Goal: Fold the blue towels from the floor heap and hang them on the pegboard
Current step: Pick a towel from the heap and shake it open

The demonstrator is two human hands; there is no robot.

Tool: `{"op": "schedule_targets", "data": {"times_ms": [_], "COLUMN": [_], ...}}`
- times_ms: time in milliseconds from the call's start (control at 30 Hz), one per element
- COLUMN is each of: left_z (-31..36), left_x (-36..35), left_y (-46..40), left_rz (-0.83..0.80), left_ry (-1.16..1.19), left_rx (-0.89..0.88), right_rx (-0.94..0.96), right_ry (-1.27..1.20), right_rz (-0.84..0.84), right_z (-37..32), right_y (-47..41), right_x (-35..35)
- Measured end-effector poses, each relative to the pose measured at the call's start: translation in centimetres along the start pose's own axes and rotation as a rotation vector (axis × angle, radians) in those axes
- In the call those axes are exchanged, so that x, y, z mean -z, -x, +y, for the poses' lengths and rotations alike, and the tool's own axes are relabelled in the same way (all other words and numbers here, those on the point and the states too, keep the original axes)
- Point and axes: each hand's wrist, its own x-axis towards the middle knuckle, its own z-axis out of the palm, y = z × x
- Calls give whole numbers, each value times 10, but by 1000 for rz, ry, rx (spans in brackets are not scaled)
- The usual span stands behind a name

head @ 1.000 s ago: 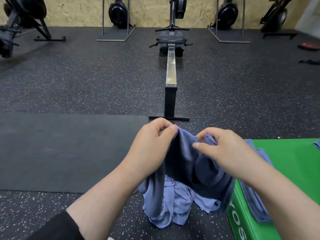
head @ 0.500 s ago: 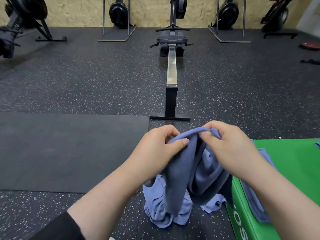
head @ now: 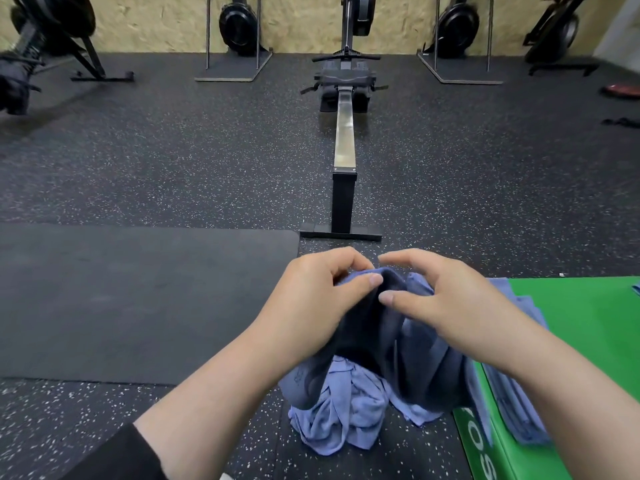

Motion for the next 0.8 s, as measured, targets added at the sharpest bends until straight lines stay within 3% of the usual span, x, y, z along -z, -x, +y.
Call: {"op": "schedule_targets", "data": {"times_ms": [200, 433, 633, 800], "left_z": [1, -10, -7, -4], "left_x": [0, 8, 8, 5], "left_y": [1, -5, -3, -4], "left_rz": [-31, 49, 118, 234], "left_ry": [29, -49, 62, 205], "left_rx": [-30, 108, 90, 150], "right_rx": [65, -76, -148, -184], "right_ry": [-45, -112, -56, -225], "right_rz": [25, 375, 278, 254], "right_z": [-4, 6, 13, 10], "right_y": [-1, -4, -4, -4], "right_x": [-5, 6, 6, 2]}}
